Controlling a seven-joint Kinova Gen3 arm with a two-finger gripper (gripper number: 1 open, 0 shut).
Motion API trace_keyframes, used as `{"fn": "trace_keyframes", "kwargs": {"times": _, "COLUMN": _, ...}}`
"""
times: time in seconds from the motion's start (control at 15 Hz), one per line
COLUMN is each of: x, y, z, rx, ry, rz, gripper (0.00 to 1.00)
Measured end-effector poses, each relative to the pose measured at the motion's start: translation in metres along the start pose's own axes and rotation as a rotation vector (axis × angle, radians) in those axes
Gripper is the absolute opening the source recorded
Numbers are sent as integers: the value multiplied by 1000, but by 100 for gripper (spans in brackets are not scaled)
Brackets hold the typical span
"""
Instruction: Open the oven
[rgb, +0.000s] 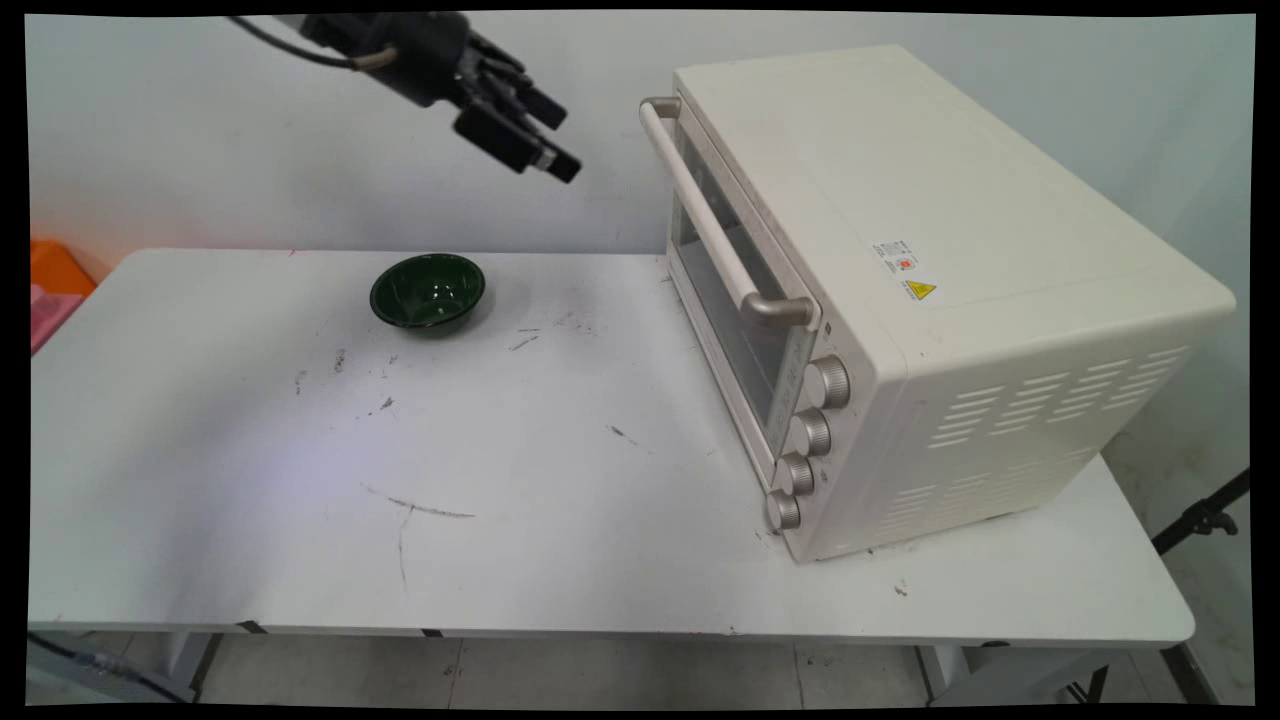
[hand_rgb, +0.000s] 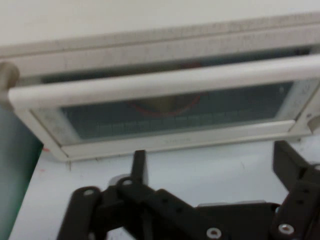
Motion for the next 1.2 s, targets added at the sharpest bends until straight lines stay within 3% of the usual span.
{"fn": "trace_keyframes", "kwargs": {"times": 0.07, "x": 6, "y": 0, "z": 5, "rx": 2, "ry": 2, "rz": 0, "gripper": 0}}
{"fn": "trace_keyframes", "kwargs": {"times": 0.47, "x": 36, "y": 2, "z": 37, "rx": 21, "ry": 2, "rz": 8, "gripper": 0}}
{"fn": "trace_keyframes", "kwargs": {"times": 1.2, "x": 57, "y": 6, "z": 98, "rx": 46, "ry": -16, "rz": 41, "gripper": 0}}
